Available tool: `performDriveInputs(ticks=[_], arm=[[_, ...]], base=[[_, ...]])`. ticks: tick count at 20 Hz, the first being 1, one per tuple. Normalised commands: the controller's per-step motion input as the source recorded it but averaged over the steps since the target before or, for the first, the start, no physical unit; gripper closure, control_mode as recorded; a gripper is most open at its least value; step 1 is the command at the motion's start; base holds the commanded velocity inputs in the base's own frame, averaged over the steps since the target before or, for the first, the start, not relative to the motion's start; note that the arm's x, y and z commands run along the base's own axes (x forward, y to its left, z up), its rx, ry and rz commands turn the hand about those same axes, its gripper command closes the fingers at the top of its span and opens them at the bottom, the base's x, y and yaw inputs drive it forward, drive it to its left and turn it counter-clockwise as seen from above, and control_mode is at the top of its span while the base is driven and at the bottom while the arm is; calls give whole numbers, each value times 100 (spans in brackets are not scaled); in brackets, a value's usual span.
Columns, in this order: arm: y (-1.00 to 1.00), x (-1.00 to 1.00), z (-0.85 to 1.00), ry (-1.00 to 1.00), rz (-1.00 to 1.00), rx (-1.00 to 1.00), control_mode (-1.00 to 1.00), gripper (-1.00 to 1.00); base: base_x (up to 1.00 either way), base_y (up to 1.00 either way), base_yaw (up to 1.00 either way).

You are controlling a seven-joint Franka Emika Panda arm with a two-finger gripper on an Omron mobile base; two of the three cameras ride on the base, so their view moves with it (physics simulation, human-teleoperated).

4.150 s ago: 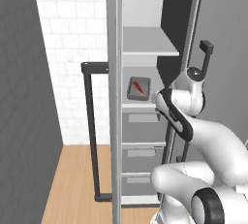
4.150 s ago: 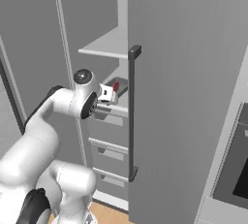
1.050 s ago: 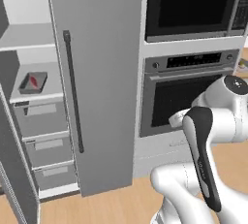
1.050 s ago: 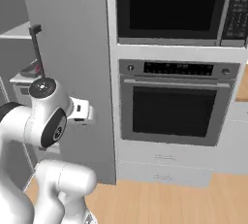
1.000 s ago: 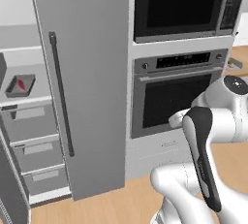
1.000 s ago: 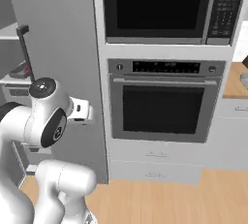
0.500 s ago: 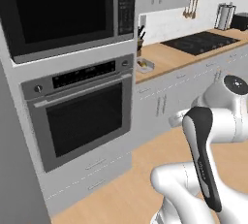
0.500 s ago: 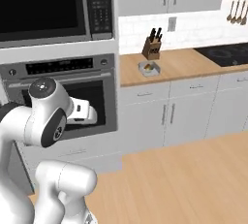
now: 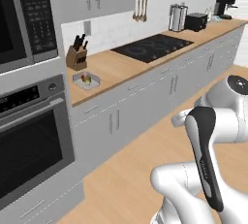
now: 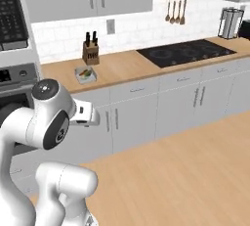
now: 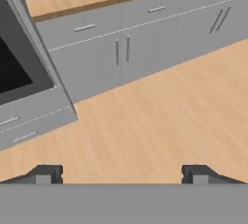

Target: Take the meat container that has the steak and place it on the second highest rack of the freezer. Then take the vegetable container that has the cucumber and carrot and place it on the highest rack of the freezer.

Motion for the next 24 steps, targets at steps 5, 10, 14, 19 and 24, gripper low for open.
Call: performDriveInputs(ticks=[5, 10, 14, 19, 24], arm=[[0, 0, 0, 0, 0, 0, 100, -100], [0, 0, 0, 0, 0, 0, 100, -100], [0, 0, 0, 0, 0, 0, 100, -100], [0, 0, 0, 0, 0, 0, 100, -100], [0, 0, 0, 0, 0, 0, 100, -100]], base=[[100, -3, 26], [100, -8, 35], [83, -58, 44], [71, -52, 53], [59, -23, 53]])
